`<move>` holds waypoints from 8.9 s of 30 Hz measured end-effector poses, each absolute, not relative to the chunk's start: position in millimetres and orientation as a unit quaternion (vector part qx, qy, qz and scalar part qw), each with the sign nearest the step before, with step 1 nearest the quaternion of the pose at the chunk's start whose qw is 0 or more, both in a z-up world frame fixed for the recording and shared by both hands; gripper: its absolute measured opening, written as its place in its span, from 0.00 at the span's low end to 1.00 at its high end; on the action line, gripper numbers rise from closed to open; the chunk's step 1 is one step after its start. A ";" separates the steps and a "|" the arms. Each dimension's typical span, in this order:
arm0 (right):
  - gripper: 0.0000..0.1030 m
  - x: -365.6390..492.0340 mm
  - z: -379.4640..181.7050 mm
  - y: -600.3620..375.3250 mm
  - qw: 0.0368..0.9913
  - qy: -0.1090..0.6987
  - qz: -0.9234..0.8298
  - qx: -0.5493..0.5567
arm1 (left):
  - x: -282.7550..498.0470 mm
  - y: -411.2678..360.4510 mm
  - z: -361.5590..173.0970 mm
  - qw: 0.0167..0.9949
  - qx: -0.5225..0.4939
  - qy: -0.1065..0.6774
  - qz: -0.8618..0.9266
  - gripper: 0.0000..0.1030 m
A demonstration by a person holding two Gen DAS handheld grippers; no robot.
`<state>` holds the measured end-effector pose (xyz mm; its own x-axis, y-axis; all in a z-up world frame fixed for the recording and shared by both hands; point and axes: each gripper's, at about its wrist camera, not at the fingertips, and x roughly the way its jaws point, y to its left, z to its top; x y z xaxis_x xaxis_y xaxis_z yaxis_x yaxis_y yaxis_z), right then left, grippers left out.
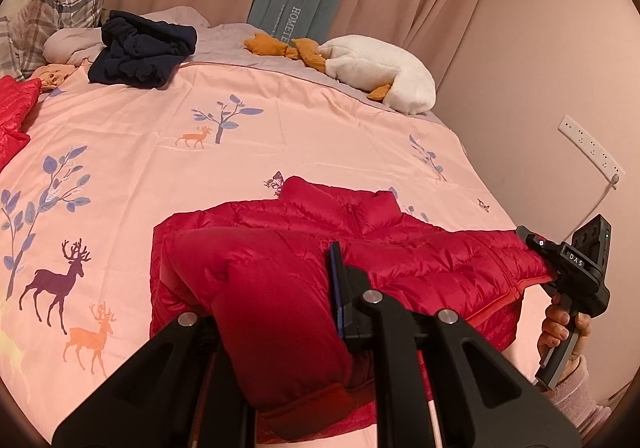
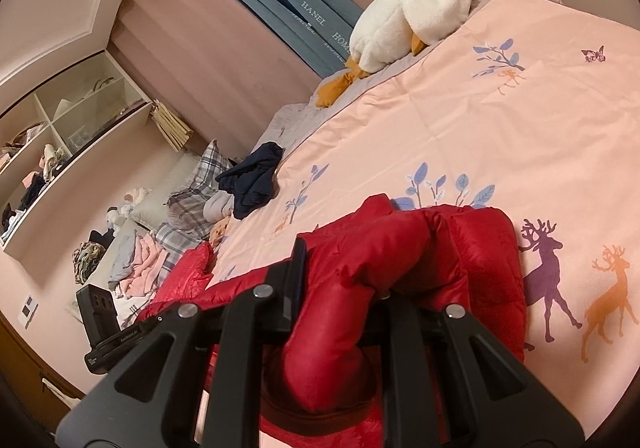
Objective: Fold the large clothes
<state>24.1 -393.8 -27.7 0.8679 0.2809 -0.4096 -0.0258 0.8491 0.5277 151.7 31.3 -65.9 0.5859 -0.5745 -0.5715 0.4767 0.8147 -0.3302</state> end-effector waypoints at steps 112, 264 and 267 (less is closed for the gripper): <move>0.16 85.1 -42.9 -397.8 0.930 0.269 0.043 0.248 | 231.6 5.3 -100.2 0.884 -0.070 0.391 -0.248 0.14; 0.19 152.5 -88.9 -399.4 0.892 0.370 -0.012 0.260 | 284.9 -8.6 -152.9 0.854 -0.089 0.476 -0.191 0.17; 0.19 151.9 -87.7 -399.3 0.890 0.373 -0.013 0.262 | 284.5 -8.9 -152.5 0.854 -0.090 0.476 -0.189 0.17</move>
<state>151.9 -399.3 -87.7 0.7218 0.1720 -0.6704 0.2186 0.8624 0.4566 284.5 -8.9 -152.5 0.4744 -0.4088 -0.7796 0.2377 0.9122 -0.3337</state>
